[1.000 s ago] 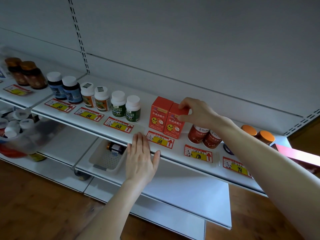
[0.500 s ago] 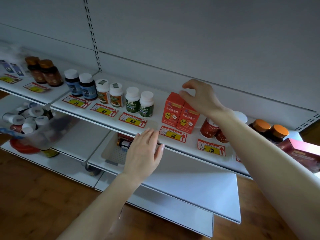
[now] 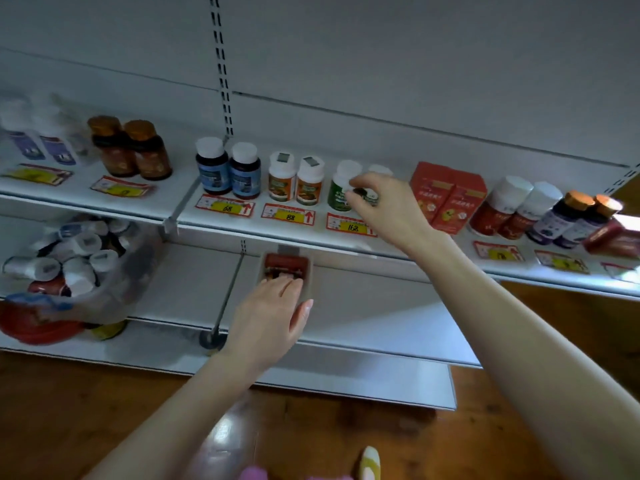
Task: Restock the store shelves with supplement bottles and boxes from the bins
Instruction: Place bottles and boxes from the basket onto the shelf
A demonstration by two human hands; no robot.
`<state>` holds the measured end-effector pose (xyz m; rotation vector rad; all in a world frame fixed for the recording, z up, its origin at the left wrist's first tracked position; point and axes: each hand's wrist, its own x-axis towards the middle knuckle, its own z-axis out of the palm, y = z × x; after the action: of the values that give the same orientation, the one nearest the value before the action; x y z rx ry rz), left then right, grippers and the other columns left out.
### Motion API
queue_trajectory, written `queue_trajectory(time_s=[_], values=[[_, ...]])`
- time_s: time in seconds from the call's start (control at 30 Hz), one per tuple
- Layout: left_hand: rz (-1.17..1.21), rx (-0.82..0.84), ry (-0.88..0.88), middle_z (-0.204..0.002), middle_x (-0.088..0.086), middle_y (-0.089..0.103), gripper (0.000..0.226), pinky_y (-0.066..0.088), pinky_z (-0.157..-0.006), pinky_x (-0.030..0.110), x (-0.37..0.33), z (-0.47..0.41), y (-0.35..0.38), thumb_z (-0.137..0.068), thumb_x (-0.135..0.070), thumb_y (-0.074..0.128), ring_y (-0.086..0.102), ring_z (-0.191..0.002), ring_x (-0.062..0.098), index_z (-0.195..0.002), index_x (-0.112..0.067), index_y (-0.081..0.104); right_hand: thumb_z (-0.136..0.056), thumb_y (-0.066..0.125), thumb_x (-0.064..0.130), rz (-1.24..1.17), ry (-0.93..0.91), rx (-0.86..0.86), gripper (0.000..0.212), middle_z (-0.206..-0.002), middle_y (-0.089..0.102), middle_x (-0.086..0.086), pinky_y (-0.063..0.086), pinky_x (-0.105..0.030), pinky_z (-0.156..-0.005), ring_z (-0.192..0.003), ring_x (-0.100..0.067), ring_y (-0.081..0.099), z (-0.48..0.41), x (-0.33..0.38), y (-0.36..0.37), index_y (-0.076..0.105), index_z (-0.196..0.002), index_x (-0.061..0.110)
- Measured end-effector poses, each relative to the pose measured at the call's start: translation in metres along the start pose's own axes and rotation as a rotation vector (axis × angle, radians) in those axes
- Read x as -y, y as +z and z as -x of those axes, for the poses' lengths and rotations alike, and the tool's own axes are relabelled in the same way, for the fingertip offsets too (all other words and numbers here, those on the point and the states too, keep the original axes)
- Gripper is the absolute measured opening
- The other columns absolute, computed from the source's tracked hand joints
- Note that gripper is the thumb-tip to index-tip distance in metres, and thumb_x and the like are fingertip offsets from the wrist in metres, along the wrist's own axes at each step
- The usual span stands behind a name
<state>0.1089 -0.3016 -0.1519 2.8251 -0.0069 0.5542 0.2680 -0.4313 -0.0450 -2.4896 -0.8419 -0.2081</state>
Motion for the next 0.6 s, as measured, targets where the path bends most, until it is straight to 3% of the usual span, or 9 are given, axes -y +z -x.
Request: queue_trajectory(time_s=[0.17,0.47,0.6], values=[[0.013,0.050,0.059,-0.078,0.002,0.069,0.041,0.048,-0.052,0.021,0.041,0.032,-0.005,-0.084,-0.035,0.040,0.066,-0.069,0.018,-0.087,-0.007,0.070,-0.091,0.054,0.021,-0.024,0.077,0.059,0.028,-0.117,0.064,-0.005,0.036,-0.021,-0.089,-0.113,-0.018,0.055,0.044,0.035,0.019,0.062,-0.115,0.009],[0.062,0.206,-0.096,-0.074,0.010,0.068,0.045,0.053,-0.053,0.028,0.113,0.054,0.052,-0.084,-0.034,0.037,0.065,-0.066,0.028,-0.090,-0.002,0.068,-0.092,0.053,0.023,-0.088,0.118,0.306,0.030,-0.117,0.064,-0.008,0.038,-0.027,-0.091,-0.112,-0.023,0.055,0.073,0.031,0.130,0.061,-0.116,0.008],[0.004,0.242,-0.163,-0.071,0.008,0.067,0.017,0.051,-0.047,0.027,0.138,0.055,0.096,-0.077,-0.016,0.068,0.065,-0.063,0.027,-0.086,-0.002,0.069,-0.092,0.054,0.022,-0.134,0.207,0.413,0.031,-0.120,0.061,-0.011,0.036,-0.024,-0.093,-0.114,-0.025,0.054,0.062,-0.007,0.201,0.059,-0.118,0.005]])
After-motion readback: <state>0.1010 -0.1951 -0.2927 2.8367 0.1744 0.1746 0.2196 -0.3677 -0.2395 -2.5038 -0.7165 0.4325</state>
